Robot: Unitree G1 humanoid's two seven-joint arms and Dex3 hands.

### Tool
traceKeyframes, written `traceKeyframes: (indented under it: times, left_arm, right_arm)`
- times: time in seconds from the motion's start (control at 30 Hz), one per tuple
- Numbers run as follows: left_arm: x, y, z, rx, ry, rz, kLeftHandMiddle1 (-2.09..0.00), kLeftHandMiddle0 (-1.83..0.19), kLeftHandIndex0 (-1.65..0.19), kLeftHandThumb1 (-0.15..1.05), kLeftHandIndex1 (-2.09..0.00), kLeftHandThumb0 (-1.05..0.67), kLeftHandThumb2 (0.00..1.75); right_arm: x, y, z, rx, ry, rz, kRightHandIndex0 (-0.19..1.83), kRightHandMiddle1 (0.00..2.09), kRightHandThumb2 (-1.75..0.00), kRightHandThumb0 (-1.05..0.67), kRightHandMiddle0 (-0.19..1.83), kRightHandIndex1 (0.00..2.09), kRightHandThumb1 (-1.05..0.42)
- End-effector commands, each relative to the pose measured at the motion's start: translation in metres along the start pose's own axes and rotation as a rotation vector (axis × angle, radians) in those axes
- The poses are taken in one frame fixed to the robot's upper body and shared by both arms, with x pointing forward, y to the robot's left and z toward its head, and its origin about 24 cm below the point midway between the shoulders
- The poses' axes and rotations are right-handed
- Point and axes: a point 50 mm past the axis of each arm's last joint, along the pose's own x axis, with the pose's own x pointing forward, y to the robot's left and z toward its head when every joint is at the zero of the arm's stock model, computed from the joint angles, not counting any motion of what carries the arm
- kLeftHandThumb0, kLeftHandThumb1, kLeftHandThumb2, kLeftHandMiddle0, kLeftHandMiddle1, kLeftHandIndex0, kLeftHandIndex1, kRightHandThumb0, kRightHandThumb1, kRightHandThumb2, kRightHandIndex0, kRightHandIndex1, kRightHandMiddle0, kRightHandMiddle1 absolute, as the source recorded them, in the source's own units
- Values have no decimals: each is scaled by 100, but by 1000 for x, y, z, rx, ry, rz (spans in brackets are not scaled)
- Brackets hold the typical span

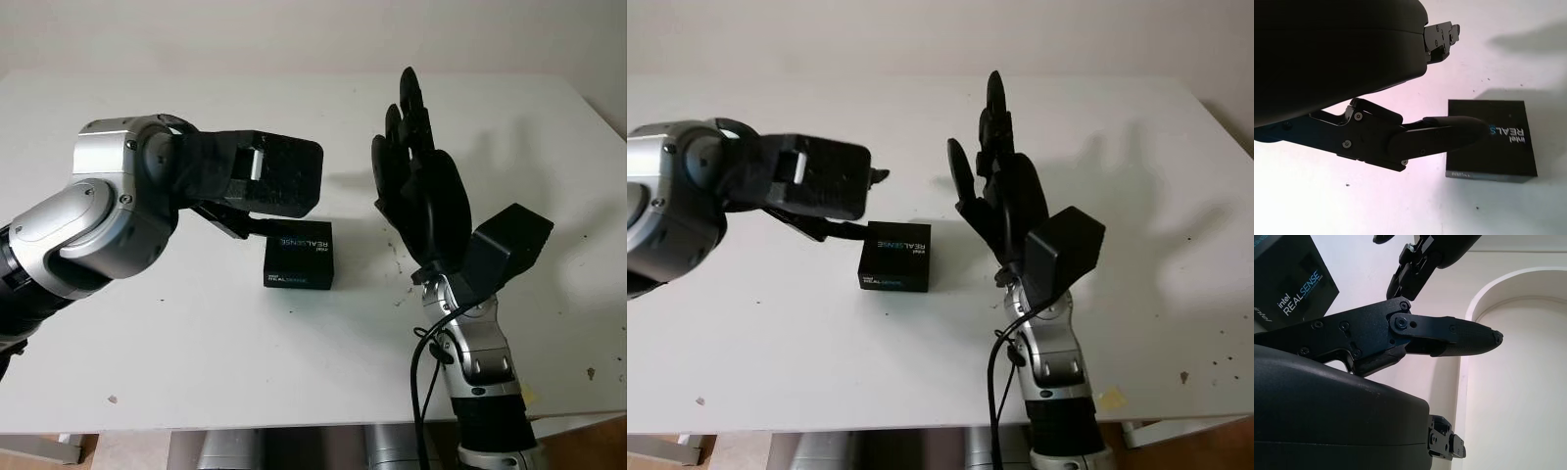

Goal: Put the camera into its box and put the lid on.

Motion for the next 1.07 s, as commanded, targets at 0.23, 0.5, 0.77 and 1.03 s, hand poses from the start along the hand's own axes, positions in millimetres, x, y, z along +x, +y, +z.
traceKeyframes:
  times: [0.23, 0.5, 0.77, 1.03]
  left_arm:
    - [2, 0, -43, -449, -171, 411, -4, 12, 15, 105, -3, -64, 60]
    - [11, -36, -52, -826, -434, 702, -4, 18, 19, 105, 0, -70, 64]
    - [26, -56, -65, -1010, -540, 769, 0, 19, 19, 105, 0, -78, 64]
    - [35, -69, -69, -1168, -569, 836, 0, 19, 19, 105, 0, -75, 63]
  right_arm:
    - [6, -14, -1, -35, 10, -37, -17, 7, -49, -78, -13, 5, -105]
    - [13, -25, -13, -1, 61, -30, -19, 2, -58, -73, -19, 0, -105]
    - [16, -35, -21, -6, 108, -42, -19, 2, -59, -74, -19, 0, -105]
    - [13, -42, -27, 4, 133, -65, -19, 3, -58, -73, -19, 0, -105]
